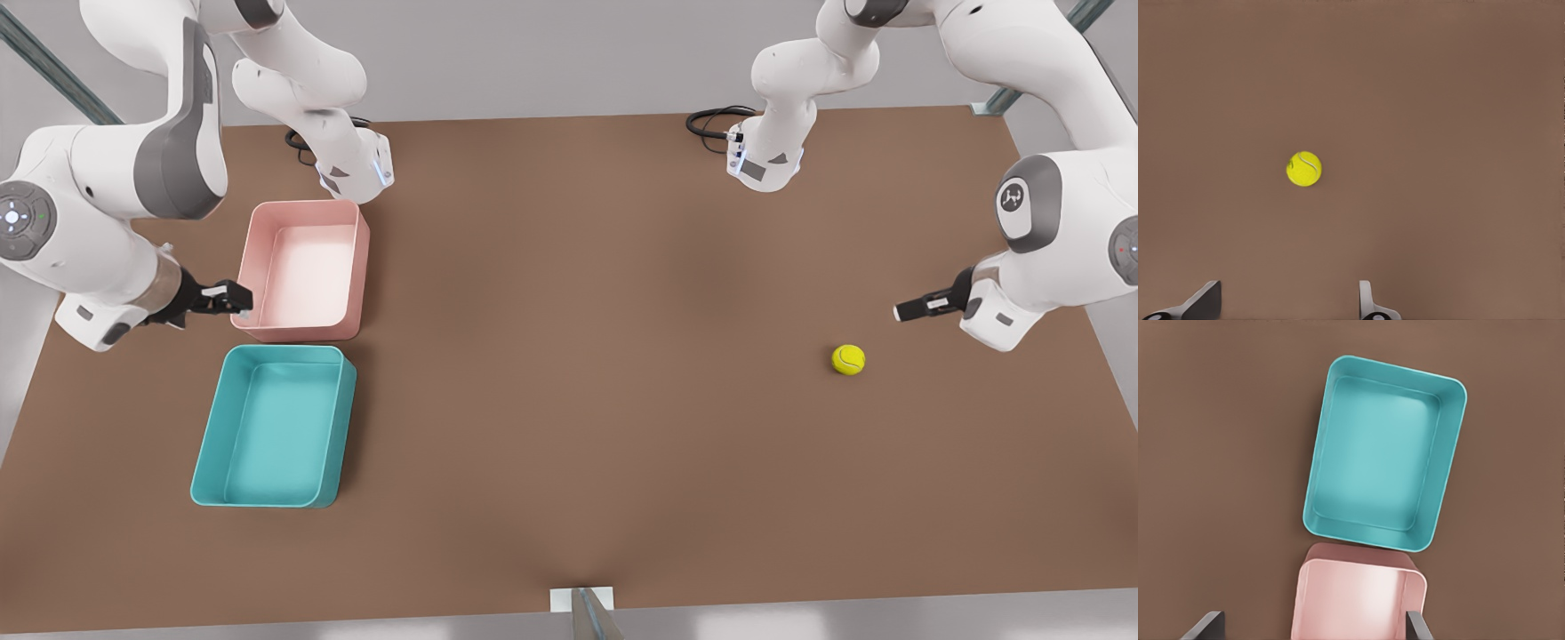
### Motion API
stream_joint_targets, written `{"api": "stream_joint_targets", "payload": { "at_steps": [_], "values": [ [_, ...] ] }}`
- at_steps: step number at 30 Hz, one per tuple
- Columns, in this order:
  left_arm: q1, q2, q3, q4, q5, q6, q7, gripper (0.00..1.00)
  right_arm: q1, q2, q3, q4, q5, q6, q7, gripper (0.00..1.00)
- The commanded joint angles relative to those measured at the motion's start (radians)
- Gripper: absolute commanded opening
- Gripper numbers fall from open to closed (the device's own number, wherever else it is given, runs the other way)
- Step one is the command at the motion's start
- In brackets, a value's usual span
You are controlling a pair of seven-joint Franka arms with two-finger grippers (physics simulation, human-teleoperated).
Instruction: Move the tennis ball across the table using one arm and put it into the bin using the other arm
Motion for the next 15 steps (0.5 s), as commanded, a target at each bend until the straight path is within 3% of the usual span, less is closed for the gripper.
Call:
{"api": "stream_joint_targets", "payload": {
  "at_steps": [1, 2, 3, 4, 9, 13, 15],
  "values": [
    [0.0, -0.001, 0.0, 0.0, -0.001, 0.045, -0.025, 1.0, -0.001, -0.005, 0.0, -0.004, -0.004, 0.068, -0.051, 1.0],
    [0.0, -0.001, 0.0, 0.0, -0.004, 0.044, -0.009, 1.0, -0.001, -0.005, -0.002, -0.004, -0.004, 0.068, -0.049, 1.0],
    [0.0, -0.001, 0.002, -0.004, -0.007, 0.037, 0.026, 0.83, 0.0, -0.005, -0.002, -0.004, -0.004, 0.066, -0.049, 1.0],
    [0.001, -0.001, 0.003, -0.019, 0.005, 0.027, 0.226, 0.21, 0.007, 0.007, -0.008, -0.004, -0.002, 0.066, -0.049, 1.0],
    [0.041, 0.059, 0.011, -0.228, 0.093, 0.481, 1.373, 0.21, 0.01, 0.041, -0.008, 0.001, -0.01, 0.057, -0.054, 1.0],
    [0.163, 0.227, -0.003, -0.225, 0.004, 0.505, 2.042, 0.21, 0.01, 0.041, -0.008, 0.001, -0.008, 0.052, -0.056, 1.0],
    [0.164, 0.24, -0.003, -0.302, 0.011, 0.672, 2.324, 0.21, 0.008, 0.042, -0.008, 0.001, -0.01, 0.052, -0.056, 1.0]
  ]
}}
